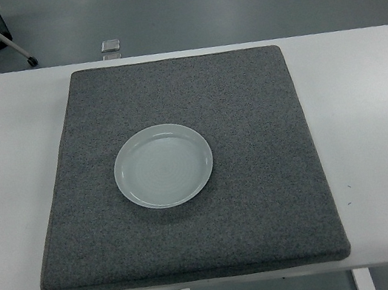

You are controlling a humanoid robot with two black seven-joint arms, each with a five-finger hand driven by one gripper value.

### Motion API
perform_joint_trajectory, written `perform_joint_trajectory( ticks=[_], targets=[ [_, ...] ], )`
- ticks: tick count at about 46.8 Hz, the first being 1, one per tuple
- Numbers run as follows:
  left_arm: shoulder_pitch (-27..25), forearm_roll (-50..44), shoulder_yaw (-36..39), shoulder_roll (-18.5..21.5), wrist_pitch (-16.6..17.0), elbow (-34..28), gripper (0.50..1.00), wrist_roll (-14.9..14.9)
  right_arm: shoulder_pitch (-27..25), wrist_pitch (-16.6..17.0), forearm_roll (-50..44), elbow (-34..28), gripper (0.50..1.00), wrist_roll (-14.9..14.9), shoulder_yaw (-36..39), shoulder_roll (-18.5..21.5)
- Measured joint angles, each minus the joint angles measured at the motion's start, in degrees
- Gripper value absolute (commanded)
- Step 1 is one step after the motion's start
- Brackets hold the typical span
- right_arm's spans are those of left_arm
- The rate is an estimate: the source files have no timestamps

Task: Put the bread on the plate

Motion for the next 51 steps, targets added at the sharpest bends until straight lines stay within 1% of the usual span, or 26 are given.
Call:
perform_joint_trajectory(
  ticks=[5, 8, 9, 11, 17, 19, 22, 27, 31, 39, 46, 51],
  targets=[
    [-1.49, 0.0, 0.33, -2.1, 0.85, -3.54, 0.5, 0.68, 0.05, 0.0, 0.0, -0.01, 0.93, 0.01, 0.0, 0.0],
    [-1.73, 0.34, 0.36, -2.0, 1.71, -7.15, 0.5, 0.76, 0.09, 0.0, 0.0, -0.02, 0.93, 0.01, 0.0, 0.0],
    [-1.79, 0.81, 0.36, -1.75, 2.46, -9.07, 0.5, 0.78, 0.11, 0.0, 0.0, -0.01, 0.93, 0.01, 0.0, 0.0],
    [-1.79, 2.03, 0.36, -0.71, 3.95, -13.02, 0.5, 0.73, 0.08, 0.0, 0.0, -0.02, 0.93, 0.0, 0.02, 0.0],
    [-0.18, 9.18, 0.4, 5.16, 9.7, -27.72, 0.5, 0.63, 0.1, 0.02, -0.01, -0.02, 0.93, 0.01, 0.07, 0.0],
    [1.89, 12.45, 0.43, 6.78, 11.62, -32.13, 0.5, 0.59, 0.08, 0.06, -0.01, -0.01, 0.93, 0.0, 0.08, 0.0],
    [5.87, 17.66, 0.43, 8.22, 13.74, -36.33, 0.5, 0.59, 0.09, 0.05, -0.01, -0.02, 0.93, 0.01, 0.08, 0.0],
    [12.05, 26.25, 0.21, 9.18, 17.74, -37.68, 0.5, 0.46, 0.11, 0.07, -0.01, -0.02, 0.93, 0.01, 0.09, 0.0],
    [17.01, 30.22, -0.08, 9.22, 20.66, -37.67, 0.5, 0.03, 0.09, 0.07, -0.01, -0.01, 0.93, 0.01, 0.09, 0.0],
    [24.28, 31.15, -0.29, 8.76, 22.85, -37.42, 0.5, -0.04, 0.09, 0.09, -0.01, 0.0, 0.93, 0.0, 0.05, 0.0],
    [28.34, 31.47, 0.0, 8.33, 25.56, -36.8, 0.5, -0.06, 0.09, 0.09, 0.0, -0.01, 0.93, 0.01, 0.07, 0.0],
    [32.17, 31.68, 0.26, 7.17, 27.25, -34.97, 0.5, -0.22, 0.1, 0.09, 0.0, -0.01, 0.93, 0.01, 0.09, 0.0]
  ],
)
